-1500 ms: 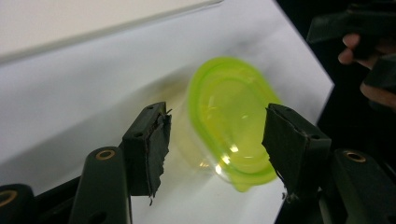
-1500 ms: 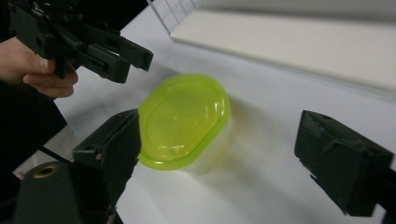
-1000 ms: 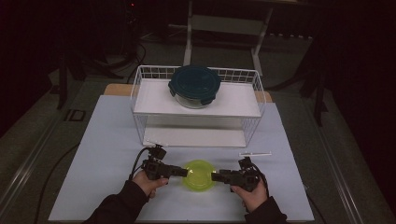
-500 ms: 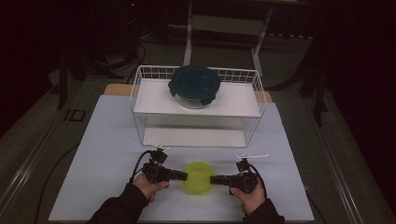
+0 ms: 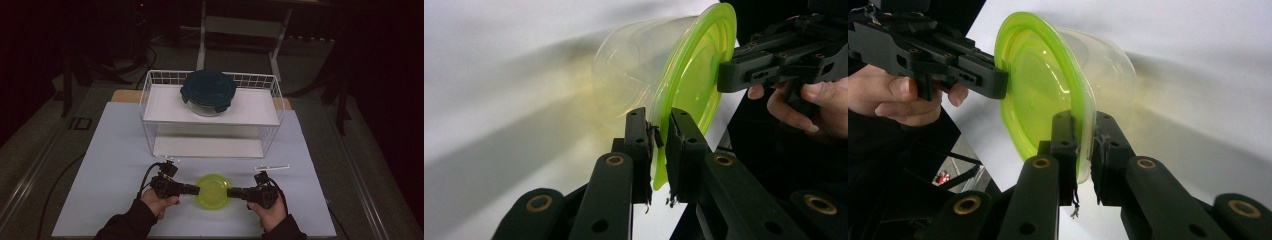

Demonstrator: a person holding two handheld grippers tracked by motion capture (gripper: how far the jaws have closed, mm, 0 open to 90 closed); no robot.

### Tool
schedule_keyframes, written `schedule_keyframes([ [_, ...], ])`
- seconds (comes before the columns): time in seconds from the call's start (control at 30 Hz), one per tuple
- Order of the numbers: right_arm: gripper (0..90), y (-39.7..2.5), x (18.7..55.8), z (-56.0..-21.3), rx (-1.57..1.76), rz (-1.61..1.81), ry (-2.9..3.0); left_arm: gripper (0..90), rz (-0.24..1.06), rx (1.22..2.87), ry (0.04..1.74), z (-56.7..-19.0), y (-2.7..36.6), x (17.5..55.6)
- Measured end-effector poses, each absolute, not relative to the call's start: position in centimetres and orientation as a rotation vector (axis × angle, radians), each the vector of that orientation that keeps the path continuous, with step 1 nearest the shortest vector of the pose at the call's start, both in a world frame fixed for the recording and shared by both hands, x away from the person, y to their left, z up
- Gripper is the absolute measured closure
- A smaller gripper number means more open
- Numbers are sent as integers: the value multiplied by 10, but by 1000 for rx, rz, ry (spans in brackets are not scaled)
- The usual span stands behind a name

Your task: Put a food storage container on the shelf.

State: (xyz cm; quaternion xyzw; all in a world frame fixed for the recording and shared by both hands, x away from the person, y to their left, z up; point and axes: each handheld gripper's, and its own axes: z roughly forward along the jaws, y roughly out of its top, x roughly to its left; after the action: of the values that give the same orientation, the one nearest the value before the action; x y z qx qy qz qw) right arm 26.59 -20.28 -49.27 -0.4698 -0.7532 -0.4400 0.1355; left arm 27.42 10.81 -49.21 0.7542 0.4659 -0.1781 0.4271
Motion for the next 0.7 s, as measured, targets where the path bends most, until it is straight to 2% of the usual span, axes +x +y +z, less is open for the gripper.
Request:
schedule_keyframes([
  [0.7,811,-201,267,-444,-1312,-1409,-2261,811,-354,1871,1079,-439,113,275],
])
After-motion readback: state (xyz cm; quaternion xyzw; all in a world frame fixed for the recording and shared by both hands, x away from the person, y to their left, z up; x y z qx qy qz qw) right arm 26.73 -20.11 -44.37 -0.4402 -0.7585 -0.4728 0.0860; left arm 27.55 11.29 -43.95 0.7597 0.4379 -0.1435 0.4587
